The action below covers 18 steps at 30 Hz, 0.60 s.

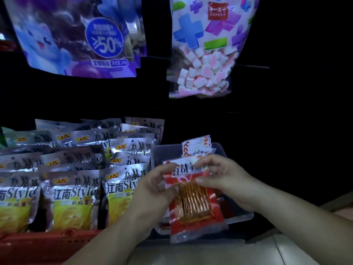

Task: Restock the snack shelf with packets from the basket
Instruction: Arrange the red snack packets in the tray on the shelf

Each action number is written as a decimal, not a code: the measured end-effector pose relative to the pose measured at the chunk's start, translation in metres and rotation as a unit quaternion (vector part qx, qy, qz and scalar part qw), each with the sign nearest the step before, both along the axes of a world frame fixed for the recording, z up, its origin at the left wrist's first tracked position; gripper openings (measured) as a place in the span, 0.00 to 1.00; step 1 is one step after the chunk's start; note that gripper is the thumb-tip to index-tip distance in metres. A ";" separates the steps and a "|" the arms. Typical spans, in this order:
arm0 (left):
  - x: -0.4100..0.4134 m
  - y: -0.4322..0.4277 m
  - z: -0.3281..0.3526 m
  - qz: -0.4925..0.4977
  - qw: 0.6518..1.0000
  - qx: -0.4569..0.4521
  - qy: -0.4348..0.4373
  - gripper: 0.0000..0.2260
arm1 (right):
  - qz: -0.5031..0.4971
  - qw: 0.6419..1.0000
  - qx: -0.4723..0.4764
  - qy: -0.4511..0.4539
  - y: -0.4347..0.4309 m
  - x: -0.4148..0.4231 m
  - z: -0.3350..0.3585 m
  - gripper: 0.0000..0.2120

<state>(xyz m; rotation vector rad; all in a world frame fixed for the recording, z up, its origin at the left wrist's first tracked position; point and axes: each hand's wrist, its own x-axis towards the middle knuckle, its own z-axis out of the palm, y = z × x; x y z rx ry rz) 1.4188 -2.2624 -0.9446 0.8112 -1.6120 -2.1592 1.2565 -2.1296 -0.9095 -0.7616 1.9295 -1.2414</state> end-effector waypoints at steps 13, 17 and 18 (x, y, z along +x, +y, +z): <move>0.006 -0.003 0.001 0.026 0.999 -0.026 0.017 0.25 | -0.022 0.998 -0.055 -0.037 -0.009 0.025 -0.015 0.33; 0.002 0.001 -0.007 0.005 0.999 -0.032 -0.012 0.25 | -0.107 0.993 -0.044 0.029 -0.010 0.023 -0.026 0.21; 0.000 0.005 -0.009 -0.015 0.999 -0.026 -0.025 0.22 | -0.129 0.990 -0.045 0.027 -0.010 0.022 -0.028 0.18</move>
